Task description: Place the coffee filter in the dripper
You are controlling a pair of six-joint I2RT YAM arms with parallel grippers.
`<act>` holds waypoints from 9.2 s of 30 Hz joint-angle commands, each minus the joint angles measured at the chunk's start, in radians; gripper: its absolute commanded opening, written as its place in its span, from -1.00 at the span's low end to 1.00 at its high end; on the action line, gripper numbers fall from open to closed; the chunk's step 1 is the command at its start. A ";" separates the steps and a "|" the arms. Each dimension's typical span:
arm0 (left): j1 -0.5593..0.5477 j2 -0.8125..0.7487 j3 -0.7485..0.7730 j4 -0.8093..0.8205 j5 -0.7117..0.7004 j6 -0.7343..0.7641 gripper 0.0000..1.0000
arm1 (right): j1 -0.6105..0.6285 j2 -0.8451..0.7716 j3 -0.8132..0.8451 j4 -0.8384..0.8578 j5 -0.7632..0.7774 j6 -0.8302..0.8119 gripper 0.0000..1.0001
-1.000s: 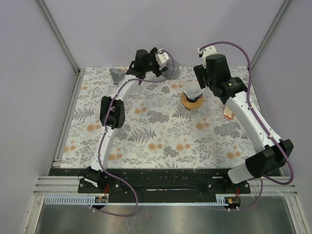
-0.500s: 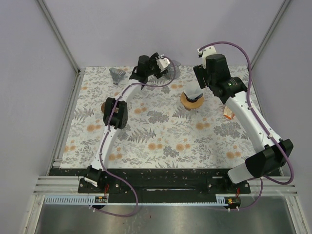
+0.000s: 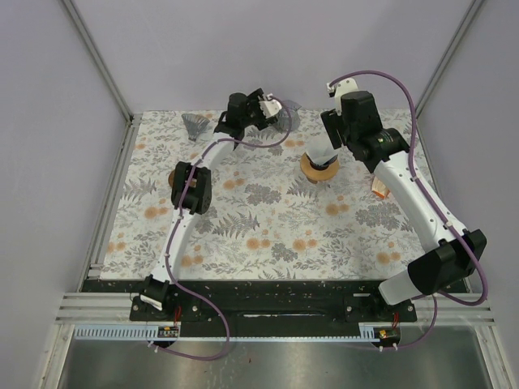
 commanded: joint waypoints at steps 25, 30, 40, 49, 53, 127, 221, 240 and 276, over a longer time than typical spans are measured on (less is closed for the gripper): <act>-0.037 0.022 -0.007 -0.048 -0.053 0.175 0.09 | 0.000 -0.003 -0.015 0.037 0.013 -0.018 0.71; -0.045 -0.015 -0.067 -0.068 -0.046 0.207 -0.44 | 0.002 -0.006 -0.017 0.037 0.014 -0.018 0.71; -0.048 -0.098 -0.151 -0.038 -0.054 0.174 -0.84 | 0.002 -0.024 -0.015 0.036 0.016 -0.017 0.71; -0.053 -0.245 -0.324 0.100 -0.169 0.171 -1.00 | 0.000 -0.038 -0.003 0.016 0.004 -0.001 0.71; -0.054 -0.331 -0.484 0.212 -0.256 0.243 -1.00 | -0.001 -0.044 0.008 0.003 -0.001 0.009 0.71; 0.070 -1.601 -1.507 -0.482 -0.362 -0.564 0.98 | 0.302 -0.110 0.100 -0.133 -0.386 0.249 0.87; -0.086 -0.948 -0.894 -0.894 -0.304 -0.656 -1.00 | 0.308 -0.243 -0.196 0.020 -0.361 0.115 0.99; -0.102 -0.948 -0.863 -0.898 -0.335 -0.621 0.43 | 0.310 -0.245 -0.199 0.016 -0.369 0.114 0.99; 0.052 -0.288 -0.154 -0.421 -0.879 0.418 0.98 | 0.316 -0.228 -0.228 0.026 -0.355 0.060 0.99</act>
